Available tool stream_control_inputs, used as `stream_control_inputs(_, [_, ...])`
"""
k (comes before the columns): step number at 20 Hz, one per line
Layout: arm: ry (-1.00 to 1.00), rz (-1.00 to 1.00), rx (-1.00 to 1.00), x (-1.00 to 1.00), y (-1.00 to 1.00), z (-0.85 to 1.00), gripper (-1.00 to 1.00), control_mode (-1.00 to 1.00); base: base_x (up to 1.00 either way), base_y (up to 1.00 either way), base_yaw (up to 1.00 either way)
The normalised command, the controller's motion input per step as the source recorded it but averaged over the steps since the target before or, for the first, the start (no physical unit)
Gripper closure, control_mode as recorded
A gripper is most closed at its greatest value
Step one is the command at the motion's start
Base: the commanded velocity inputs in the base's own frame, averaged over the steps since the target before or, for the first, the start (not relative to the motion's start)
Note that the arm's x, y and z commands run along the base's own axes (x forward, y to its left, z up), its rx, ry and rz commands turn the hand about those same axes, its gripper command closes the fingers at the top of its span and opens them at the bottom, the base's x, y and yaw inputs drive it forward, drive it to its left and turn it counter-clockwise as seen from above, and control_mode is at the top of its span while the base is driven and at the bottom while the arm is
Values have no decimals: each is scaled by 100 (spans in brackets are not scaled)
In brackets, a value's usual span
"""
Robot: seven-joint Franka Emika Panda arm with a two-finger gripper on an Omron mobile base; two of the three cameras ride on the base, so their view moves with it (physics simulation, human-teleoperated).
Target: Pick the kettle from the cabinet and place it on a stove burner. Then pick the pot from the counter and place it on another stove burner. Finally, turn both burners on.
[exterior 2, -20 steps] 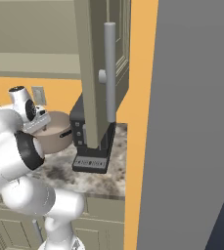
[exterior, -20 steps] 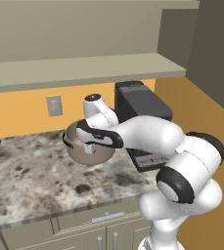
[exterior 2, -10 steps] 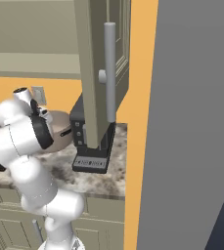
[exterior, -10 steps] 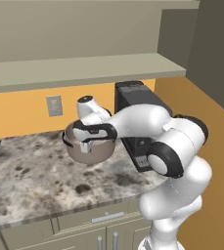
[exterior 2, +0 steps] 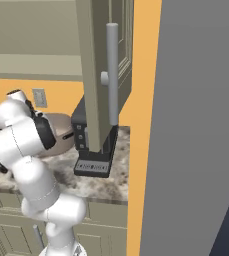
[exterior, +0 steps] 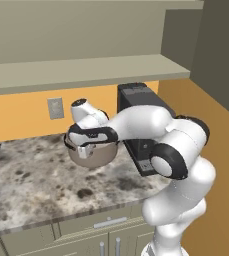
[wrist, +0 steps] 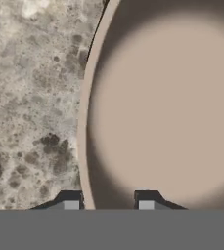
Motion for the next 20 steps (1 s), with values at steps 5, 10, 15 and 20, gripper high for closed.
stream_control_inputs(5, [-1,0,0,-77,0,-3,100,-100,0,0,0])
stream_control_inputs(10, [-3,0,0,-89,0,0,100,-100,0,0,0])
stream_control_inputs(15, [-11,0,0,-86,-6,30,100,-100,0,0,0])
stream_control_inputs(20, [-8,0,0,-66,-12,62,100,-100,0,0,0])
